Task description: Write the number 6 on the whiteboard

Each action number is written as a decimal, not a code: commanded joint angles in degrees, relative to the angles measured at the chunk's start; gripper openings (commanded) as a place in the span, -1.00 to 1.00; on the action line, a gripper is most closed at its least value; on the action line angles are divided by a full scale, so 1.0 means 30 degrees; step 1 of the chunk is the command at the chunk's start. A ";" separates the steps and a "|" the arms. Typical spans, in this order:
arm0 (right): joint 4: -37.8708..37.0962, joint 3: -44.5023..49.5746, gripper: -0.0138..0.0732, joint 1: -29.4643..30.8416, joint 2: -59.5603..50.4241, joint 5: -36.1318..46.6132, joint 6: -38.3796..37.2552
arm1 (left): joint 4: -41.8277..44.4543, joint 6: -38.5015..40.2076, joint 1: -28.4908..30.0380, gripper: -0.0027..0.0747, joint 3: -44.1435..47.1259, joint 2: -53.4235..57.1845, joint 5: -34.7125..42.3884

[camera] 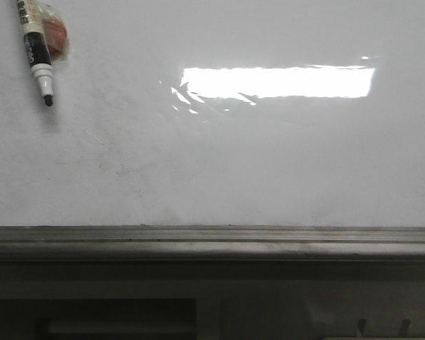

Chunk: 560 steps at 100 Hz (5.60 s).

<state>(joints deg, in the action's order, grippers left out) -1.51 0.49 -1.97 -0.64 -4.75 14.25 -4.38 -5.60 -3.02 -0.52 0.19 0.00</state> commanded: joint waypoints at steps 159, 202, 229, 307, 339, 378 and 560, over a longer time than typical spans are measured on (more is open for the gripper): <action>1.1946 -0.2598 -0.79 0.0123 0.0484 -0.1038 0.0006 | -1.3675 0.0066 -0.0173 -0.98 -0.2094 0.0228 -0.1650; 1.0014 -0.9316 -0.73 0.0087 0.8799 -0.8007 0.0006 | -1.3145 -0.4239 -0.0173 -0.96 -0.9432 -0.7138 -0.9770; 1.0445 -0.9551 0.50 0.0087 0.9507 -0.8112 0.0006 | -2.2541 -1.3059 -0.0216 0.30 -0.9486 -1.0390 -1.0488; 1.0518 -0.9551 0.53 0.0087 0.9507 -0.7993 0.0006 | -2.7469 -1.9635 -0.3482 -0.01 -1.2535 -2.1024 -1.0737; 1.0557 -0.9551 0.48 0.0087 0.9507 -0.8094 0.0006 | -2.6775 -2.1115 -0.3482 -0.98 -1.2589 -2.0434 -1.1869; 2.0693 -1.3193 0.39 0.0048 1.4930 -1.5999 0.9912 | -1.8199 -1.9745 -0.4260 -0.98 -1.3411 -1.8165 -1.4981; 1.6512 -2.7557 -0.84 -1.1025 2.8245 -2.1470 0.7916 | -0.8679 -1.3452 -1.2595 -0.97 -1.5922 -1.9429 -1.2057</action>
<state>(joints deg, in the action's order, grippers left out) 42.25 -80.13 -34.97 85.88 -68.19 36.60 -28.81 -44.60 -40.28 -46.33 -58.88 -40.86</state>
